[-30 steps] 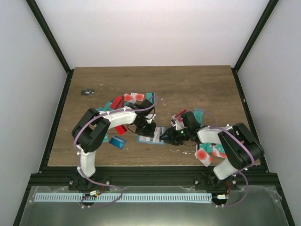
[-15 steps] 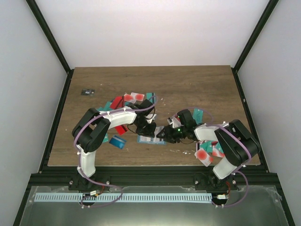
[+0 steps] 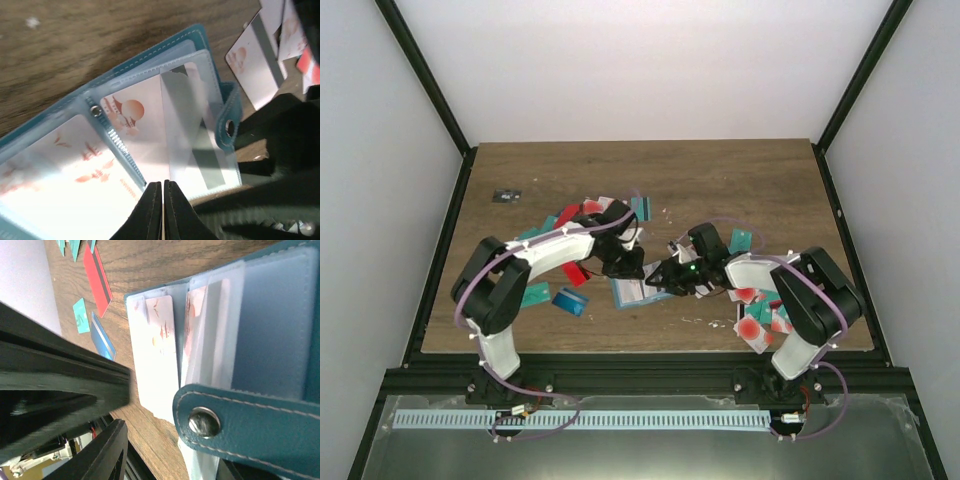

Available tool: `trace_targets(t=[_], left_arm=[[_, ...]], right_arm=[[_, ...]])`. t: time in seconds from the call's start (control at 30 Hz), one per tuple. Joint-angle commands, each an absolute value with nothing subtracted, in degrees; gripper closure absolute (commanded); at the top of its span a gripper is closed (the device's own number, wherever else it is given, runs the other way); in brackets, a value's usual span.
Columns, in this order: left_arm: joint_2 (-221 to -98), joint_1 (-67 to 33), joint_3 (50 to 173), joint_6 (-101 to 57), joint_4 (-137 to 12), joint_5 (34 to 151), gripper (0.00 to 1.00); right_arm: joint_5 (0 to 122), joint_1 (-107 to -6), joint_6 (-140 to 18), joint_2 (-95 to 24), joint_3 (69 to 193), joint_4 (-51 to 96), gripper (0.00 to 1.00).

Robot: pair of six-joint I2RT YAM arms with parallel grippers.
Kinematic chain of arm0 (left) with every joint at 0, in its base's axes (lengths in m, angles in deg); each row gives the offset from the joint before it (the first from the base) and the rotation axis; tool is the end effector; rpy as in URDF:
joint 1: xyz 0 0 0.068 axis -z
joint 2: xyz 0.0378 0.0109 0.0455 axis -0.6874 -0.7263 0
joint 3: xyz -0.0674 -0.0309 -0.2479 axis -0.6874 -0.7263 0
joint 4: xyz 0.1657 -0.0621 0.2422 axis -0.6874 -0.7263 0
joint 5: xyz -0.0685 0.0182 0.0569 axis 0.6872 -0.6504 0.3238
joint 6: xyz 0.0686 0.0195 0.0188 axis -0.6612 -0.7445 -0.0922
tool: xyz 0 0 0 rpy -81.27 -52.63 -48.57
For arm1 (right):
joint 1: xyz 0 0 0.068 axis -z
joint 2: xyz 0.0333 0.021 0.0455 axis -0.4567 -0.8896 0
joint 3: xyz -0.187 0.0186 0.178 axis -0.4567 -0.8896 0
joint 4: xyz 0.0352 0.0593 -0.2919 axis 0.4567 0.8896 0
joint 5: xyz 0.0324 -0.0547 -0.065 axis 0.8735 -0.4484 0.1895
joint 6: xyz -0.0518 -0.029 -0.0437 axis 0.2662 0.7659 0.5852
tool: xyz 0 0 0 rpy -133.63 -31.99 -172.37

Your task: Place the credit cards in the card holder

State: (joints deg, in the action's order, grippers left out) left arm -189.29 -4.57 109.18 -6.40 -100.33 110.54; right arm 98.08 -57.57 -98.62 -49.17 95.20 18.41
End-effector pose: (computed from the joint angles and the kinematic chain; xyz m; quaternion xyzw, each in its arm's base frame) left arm 0.2905 -0.2688 0.1120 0.1305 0.9533 -0.2722 0.0084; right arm 0.2600 0.2027 0.0704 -0.0187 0.8819 0.4704 0.0251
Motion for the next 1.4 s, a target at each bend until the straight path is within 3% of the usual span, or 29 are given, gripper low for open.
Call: trace_targets(t=[0.0, 0.23, 0.53, 1.03, 1.23, 1.37], left_arm=[[-183.53, -6.41, 106.58, -3.95, -100.08, 109.98, 0.94], [-176.19, -8.49, 101.2, -1.47, -100.03, 108.54, 0.93], [-165.69, -10.03, 92.95, 1.57, -99.66, 105.58, 0.93], [-146.92, -11.31, 81.85, 7.8, -104.03, 101.01, 0.91], [-149.57, -12.82, 80.08, 6.27, -101.82, 100.29, 0.9], [-154.73, -14.75, 84.29, 4.12, -103.72, 96.35, 0.93]], right_arm=[[97.45, -58.65, -96.23, -50.37, 98.25, 21.64, 0.6], [96.16, -59.94, -94.07, -51.16, 102.2, 26.78, 0.59], [87.54, -64.21, -88.84, -54.5, 112.26, 41.56, 0.5], [78.86, -81.43, -84.13, -65.47, 138.52, 59.15, 0.45], [76.1, -82.04, -85.92, -63.02, 135.3, 57.14, 0.43], [80.52, -81.33, -87.44, -62.14, 131.64, 50.9, 0.43]])
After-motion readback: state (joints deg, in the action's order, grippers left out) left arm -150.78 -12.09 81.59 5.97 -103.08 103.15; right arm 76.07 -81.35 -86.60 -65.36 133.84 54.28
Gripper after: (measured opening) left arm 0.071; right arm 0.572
